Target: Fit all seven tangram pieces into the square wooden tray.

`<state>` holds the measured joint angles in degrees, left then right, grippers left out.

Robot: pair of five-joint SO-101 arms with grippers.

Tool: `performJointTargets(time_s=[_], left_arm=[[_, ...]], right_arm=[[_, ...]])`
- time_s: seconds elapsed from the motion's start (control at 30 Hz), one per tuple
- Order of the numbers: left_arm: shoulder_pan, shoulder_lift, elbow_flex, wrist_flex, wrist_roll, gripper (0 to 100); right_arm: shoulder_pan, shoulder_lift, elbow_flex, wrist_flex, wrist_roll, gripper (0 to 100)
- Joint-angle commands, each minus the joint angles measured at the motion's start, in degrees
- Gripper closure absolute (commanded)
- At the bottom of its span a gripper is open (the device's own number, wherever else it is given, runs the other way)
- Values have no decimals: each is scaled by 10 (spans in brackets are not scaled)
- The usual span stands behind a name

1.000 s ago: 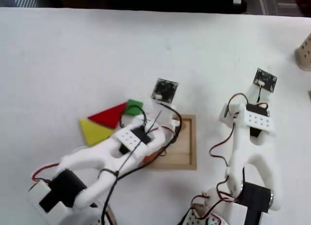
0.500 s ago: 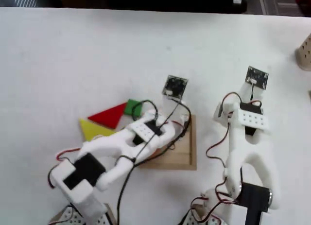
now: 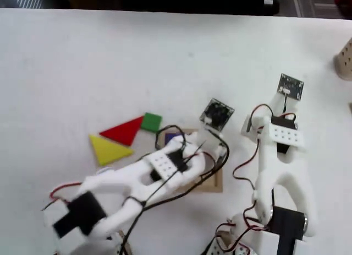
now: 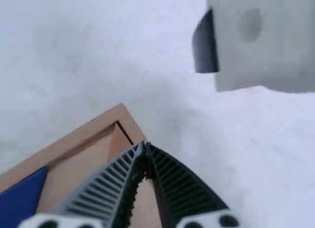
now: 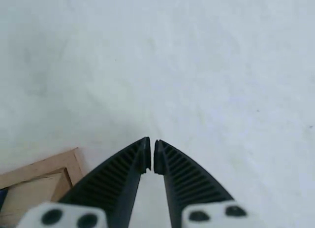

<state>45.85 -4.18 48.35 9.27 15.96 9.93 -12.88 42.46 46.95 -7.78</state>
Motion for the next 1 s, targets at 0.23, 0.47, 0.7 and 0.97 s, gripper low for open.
performJointTargets(time_s=[0.23, 0.47, 0.7, 0.97], left_arm=[[51, -8, 35, -12, 46, 978], [1, 81, -74, 67, 110, 978], [-42, 87, -77, 51, 113, 978], [-65, 87, -82, 54, 113, 977]], right_arm=[[-6, -23, 4, -11, 9, 980], [-6, -23, 4, -11, 9, 980], [-6, -23, 4, -11, 9, 980], [-6, -23, 4, -11, 9, 979]])
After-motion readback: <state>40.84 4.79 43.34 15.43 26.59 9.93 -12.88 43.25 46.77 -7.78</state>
